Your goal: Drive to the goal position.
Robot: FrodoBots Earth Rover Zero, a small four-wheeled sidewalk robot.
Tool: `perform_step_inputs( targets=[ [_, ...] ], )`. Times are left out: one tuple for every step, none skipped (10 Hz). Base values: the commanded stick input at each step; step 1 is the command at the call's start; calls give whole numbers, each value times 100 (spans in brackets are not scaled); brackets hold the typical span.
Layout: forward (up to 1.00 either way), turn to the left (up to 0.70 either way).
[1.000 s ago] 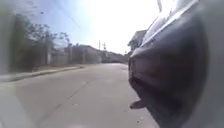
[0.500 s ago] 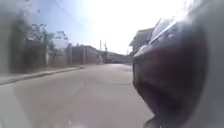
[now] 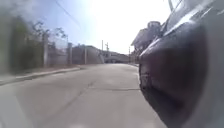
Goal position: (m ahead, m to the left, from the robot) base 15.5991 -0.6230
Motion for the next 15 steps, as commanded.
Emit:
perform_step_inputs(
  targets=[
    [100, -40],
    [100, -16],
    [100, -4],
    [100, 0],
    [100, 0],
    [100, 0],
    [100, 0],
    [100, -1],
    [100, -1],
    [100, -1],
    [100, -18],
    [100, -40],
    [100, -40],
    [100, -40],
    [100, -40]
  ],
)
